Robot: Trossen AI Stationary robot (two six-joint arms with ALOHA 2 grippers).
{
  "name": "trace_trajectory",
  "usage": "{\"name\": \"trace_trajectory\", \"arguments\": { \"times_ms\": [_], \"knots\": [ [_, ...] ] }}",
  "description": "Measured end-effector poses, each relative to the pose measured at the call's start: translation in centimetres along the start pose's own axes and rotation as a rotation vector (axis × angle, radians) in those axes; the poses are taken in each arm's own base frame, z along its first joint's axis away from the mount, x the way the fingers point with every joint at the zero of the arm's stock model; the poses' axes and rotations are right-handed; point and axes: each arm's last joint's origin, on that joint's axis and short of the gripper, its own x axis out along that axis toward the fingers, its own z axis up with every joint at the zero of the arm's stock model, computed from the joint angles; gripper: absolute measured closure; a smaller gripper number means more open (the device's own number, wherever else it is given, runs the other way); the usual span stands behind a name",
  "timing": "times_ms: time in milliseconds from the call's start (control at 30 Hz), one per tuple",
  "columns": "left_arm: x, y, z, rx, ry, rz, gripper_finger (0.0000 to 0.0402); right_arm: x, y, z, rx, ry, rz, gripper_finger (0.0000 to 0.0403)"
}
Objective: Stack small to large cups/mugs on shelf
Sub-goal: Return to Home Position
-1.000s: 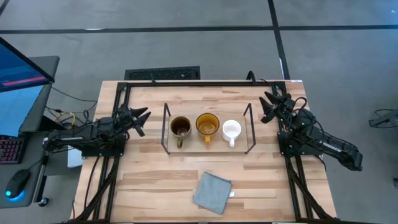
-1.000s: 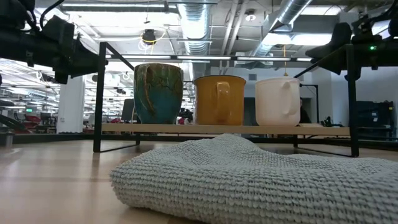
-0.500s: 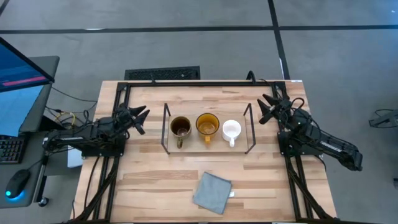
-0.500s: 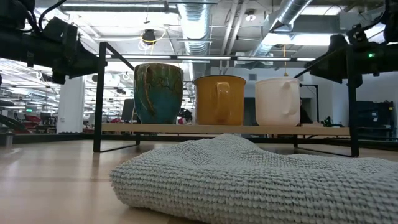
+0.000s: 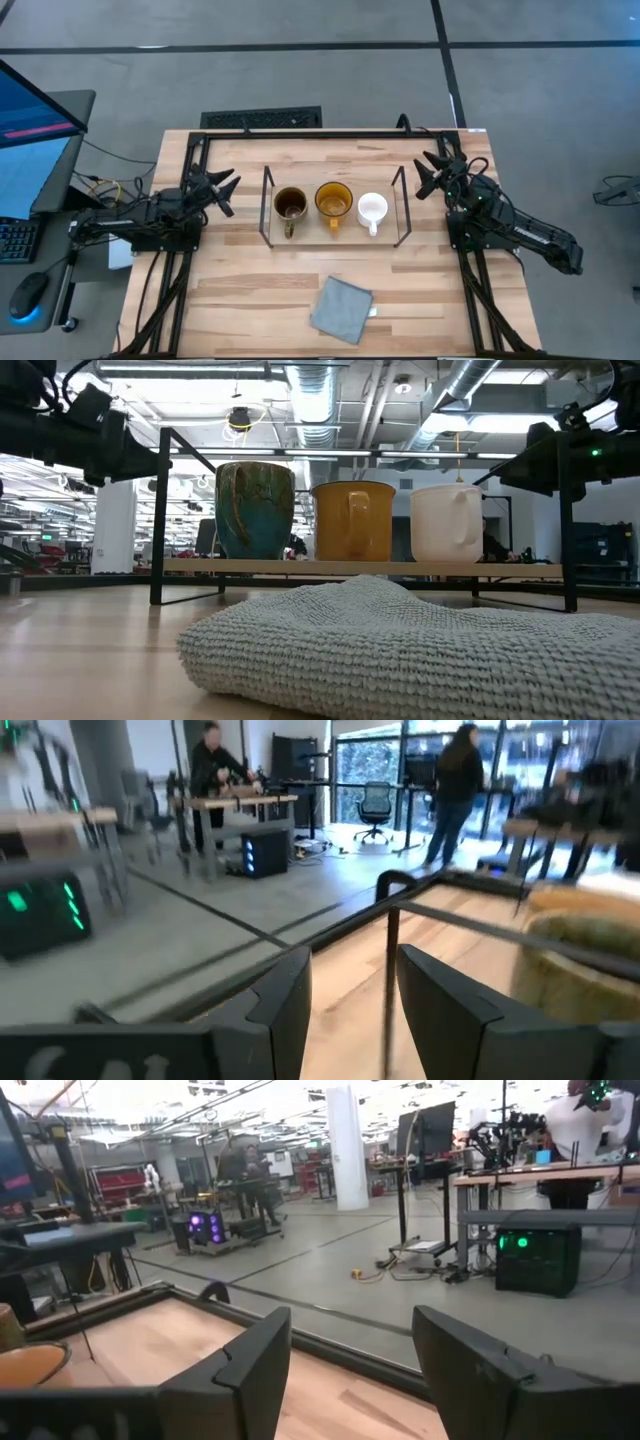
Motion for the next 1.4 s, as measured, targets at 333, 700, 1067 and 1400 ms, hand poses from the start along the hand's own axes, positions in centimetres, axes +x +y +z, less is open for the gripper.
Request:
{"name": "trace_trajectory", "arguments": {
  "times_ms": [333, 700, 1067, 1400],
  "knots": [
    [0.0, -0.02, -0.02, 0.136, 0.001, -0.007, 0.0262, 0.0, 0.01, 0.0, -0.128, 0.0, 0.003, 0.017],
    [0.0, -0.13, -0.03, 0.12, 0.001, -0.044, 0.0262, 0.02, 0.02, -0.04, -0.125, 0.004, 0.006, 0.017],
    [0.0, -0.13, -0.05, 0.139, 0.001, -0.044, 0.0262, 0.02, 0.02, -0.05, -0.122, 0.004, 0.006, 0.017],
    [0.0, -0.13, -0.05, 0.137, 0.001, -0.044, 0.0262, 0.02, 0.02, -0.04, -0.122, 0.004, 0.006, 0.017]
  ]
}}
